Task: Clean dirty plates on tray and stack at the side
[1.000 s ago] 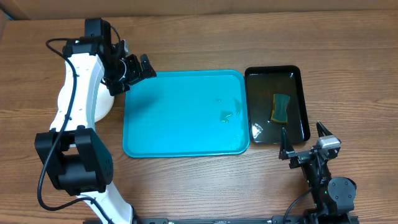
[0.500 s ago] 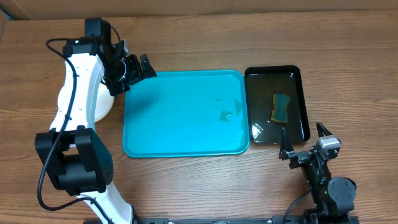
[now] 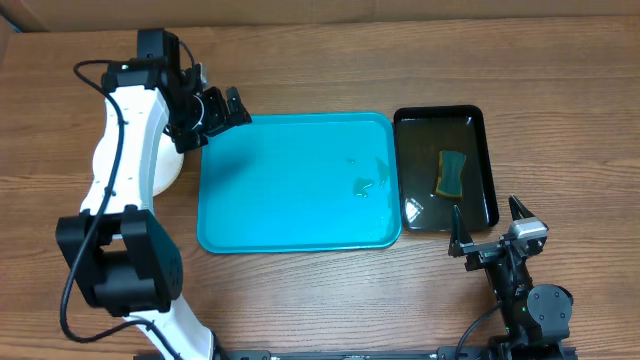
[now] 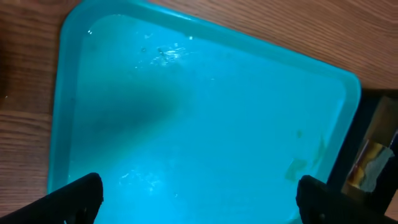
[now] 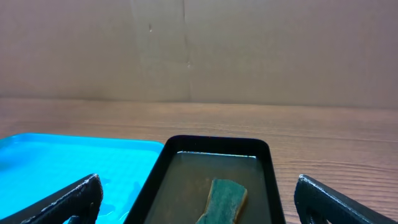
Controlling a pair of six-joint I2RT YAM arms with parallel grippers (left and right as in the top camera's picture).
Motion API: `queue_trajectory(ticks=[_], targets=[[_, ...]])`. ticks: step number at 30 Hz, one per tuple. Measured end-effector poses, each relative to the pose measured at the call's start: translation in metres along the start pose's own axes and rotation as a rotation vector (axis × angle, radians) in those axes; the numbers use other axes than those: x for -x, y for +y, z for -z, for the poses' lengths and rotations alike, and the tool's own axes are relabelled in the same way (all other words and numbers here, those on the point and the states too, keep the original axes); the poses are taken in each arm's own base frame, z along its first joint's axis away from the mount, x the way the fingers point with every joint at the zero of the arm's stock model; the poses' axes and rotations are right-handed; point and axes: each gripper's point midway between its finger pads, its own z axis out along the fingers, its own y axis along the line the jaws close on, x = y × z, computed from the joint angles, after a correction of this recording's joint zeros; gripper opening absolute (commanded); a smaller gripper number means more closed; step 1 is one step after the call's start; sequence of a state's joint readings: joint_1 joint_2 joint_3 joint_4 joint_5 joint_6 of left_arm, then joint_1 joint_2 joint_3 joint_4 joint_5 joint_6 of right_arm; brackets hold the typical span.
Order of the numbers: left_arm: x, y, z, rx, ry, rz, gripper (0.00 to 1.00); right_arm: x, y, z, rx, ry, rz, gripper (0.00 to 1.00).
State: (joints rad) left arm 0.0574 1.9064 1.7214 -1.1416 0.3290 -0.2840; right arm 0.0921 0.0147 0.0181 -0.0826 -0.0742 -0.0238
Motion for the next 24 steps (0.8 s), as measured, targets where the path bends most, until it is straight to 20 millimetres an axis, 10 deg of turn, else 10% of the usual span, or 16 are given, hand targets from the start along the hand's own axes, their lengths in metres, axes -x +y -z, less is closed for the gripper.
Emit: queue_trajectory(ticks=[6, 13, 18, 24], targets=[[-0.021, -0.060, 0.058, -0.071, -0.130, -0.155, 1.00, 0.000, 0.000, 0.000, 0.000, 0.000, 0.000, 1.00], [-0.080, -0.123, 0.179, -0.230, -0.394, -0.360, 1.00, 0.000, 0.000, 0.000, 0.000, 0.000, -0.001, 1.00], [-0.124, -0.118, 0.250, -0.301, -0.581, -0.411, 1.00, 0.000, 0.000, 0.000, 0.000, 0.000, -0.001, 1.00], [-0.169, -0.062, 0.256, -0.213, -0.721, -0.356, 1.00, 0.000, 0.000, 0.000, 0.000, 0.000, -0.001, 1.00]])
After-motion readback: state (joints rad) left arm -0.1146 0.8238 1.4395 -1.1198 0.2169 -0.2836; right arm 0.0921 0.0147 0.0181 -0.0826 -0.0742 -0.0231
